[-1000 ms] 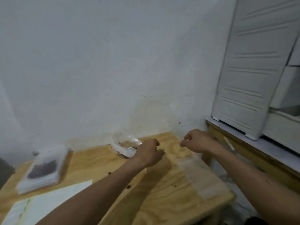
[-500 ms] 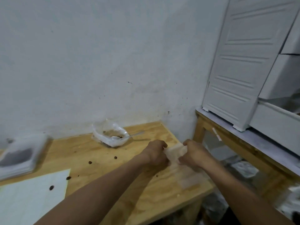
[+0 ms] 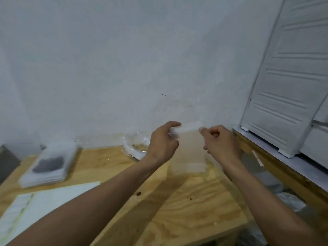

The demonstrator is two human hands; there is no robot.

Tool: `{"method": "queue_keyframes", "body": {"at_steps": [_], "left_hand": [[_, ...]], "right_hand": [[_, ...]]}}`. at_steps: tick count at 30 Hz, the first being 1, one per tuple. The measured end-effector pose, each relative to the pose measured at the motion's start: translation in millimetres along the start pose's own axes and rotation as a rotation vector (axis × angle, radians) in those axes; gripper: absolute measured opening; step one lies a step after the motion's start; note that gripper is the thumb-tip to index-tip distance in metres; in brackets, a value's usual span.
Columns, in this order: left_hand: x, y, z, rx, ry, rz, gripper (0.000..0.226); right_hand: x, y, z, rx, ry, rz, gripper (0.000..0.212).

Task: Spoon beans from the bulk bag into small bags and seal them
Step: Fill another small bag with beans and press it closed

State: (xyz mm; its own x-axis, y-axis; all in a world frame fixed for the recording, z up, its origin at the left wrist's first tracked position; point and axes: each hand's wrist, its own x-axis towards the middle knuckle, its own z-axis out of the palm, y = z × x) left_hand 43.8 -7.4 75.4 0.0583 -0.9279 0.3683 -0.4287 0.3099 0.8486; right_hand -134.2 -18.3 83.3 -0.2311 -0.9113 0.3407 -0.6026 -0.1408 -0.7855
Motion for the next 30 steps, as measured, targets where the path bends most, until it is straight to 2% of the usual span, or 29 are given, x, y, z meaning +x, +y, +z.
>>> {"method": "queue_keyframes", "body": {"at_steps": [4,6,8,10,13,16,17,20,22,26,30], "left_hand": [[1,4,-39,0.078,0.196,0.171,0.06],[1,0,-55,0.233,0.29,0.351,0.062],[3,-6,-69,0.499,0.388,0.572,0.063],[1,-15,-81,0.703,0.47,0.748,0.059],[-7,-31,-99,0.841,0.469,0.842,0.055],[-18,-47,-113,0.823,0.318,0.734,0.046],[-24,-48,-116,0.767,0.271,0.649,0.044],[-37,-41,-120,0.542,0.189,0.292,0.065],[-38,-36,-122,0.387,0.179,0.149,0.062],[-38,-32,-127,0.095,0.119,0.019,0.023],[-37,-40,-136,-0.027,0.098,-0.107,0.036]], "right_hand": [[7,-49,7,0.045,0.037,0.0,0.065],[7,-74,12,0.165,-0.115,0.074,0.07],[2,-97,19,0.265,-0.307,0.186,0.066],[-2,-110,31,0.29,-0.416,0.217,0.053],[-6,-117,50,0.39,-0.481,0.242,0.031],[-8,-118,65,0.498,-0.501,0.253,0.016],[-10,-118,71,0.515,-0.5,0.238,0.016],[-16,-118,87,0.551,-0.494,0.166,0.023],[-22,-118,97,0.565,-0.505,0.12,0.028],[-28,-116,112,0.547,-0.534,0.014,0.036],[-30,-115,119,0.519,-0.575,-0.069,0.04]]}}
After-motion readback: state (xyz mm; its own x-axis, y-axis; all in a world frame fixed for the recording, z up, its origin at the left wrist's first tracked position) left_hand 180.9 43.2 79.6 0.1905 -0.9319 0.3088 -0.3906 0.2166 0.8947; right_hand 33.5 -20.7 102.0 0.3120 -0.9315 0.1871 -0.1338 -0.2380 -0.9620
